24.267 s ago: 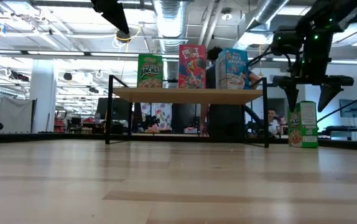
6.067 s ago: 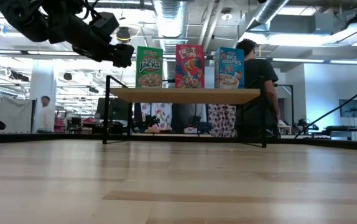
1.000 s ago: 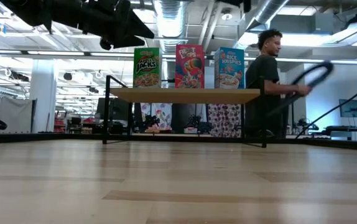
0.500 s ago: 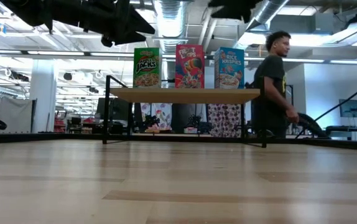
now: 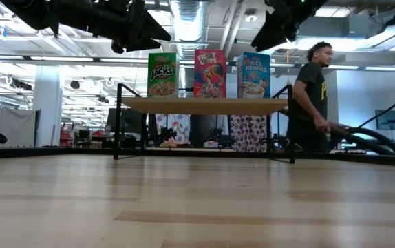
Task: Stack cereal on shelf
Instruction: Adjust the blue cereal box on the shelf
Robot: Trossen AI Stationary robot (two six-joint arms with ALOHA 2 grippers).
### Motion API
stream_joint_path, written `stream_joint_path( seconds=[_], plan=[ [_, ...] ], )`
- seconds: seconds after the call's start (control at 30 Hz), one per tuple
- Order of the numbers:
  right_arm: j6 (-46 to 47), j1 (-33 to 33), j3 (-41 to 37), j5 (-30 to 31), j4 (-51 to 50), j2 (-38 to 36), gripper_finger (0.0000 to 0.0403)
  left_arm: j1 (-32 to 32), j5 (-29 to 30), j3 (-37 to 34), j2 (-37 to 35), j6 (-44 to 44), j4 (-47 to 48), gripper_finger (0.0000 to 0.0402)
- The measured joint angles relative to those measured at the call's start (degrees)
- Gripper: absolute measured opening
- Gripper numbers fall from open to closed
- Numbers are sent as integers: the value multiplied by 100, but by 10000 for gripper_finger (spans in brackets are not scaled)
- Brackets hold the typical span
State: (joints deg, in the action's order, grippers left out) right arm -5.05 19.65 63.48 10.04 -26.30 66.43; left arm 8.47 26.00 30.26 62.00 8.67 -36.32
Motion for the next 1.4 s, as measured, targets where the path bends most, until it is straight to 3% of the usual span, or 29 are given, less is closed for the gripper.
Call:
stream_joint_path(
  seconds=[0.53,0.73,1.4],
  plan=[
    [199,187,0,262,-117,0,266,0,15,0,0,-11,0,289],
    [182,106,0,1034,-184,-5,266,0,15,0,0,-11,0,289],
    [1085,-44,0,960,-629,37,266,0,11,0,2,-11,143,289]
  ],
)
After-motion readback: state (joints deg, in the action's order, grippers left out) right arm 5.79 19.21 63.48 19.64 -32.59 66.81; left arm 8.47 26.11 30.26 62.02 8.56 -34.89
